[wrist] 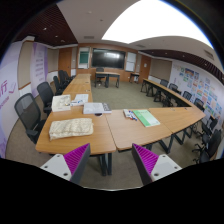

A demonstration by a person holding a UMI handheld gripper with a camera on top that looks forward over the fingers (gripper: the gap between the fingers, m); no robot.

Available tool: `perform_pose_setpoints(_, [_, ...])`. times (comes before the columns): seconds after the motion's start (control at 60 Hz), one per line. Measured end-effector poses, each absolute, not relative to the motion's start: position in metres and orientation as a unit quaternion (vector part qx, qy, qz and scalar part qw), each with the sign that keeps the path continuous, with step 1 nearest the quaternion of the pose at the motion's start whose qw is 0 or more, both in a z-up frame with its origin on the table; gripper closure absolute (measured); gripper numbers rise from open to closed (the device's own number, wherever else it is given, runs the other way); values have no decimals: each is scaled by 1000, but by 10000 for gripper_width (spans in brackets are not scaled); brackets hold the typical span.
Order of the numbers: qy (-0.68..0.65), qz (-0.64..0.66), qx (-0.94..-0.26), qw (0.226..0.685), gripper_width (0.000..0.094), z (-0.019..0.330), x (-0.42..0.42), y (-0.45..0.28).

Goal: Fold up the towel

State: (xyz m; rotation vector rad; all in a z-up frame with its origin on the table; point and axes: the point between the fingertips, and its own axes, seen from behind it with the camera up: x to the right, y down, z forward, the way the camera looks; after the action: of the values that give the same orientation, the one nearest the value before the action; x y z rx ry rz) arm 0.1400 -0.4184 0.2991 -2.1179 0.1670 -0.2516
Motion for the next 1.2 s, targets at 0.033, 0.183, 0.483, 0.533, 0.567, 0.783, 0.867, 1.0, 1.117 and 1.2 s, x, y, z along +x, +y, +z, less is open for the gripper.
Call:
perform_pose_setpoints(0.033, [68,-101,-870,478,79,298,139,-423])
perform_pose_setpoints(0.183, [65,-102,-877,465,80,278,129,-431])
perform_pose_setpoints(0.483, [23,-69,-896,438,79,195,32,-428])
perform_pose_setpoints(0.533, [13,-51,-900,432,82,179,4,-421])
perform_pose_setpoints(0.567, [7,-39,-902,430,83,166,-18,-412])
perform_pose_setpoints(0.783, [-10,27,-906,423,77,112,-146,-318])
perform_pose_setpoints(0.867, [-12,38,-903,427,77,98,-180,-266])
perform_pose_setpoints(1.0, [-25,28,-905,424,78,73,-216,-186])
perform_pose_setpoints(1.117, [-53,5,-906,419,77,46,-234,-126])
perform_pose_setpoints(1.2, [-63,-8,-910,410,78,26,-238,-91])
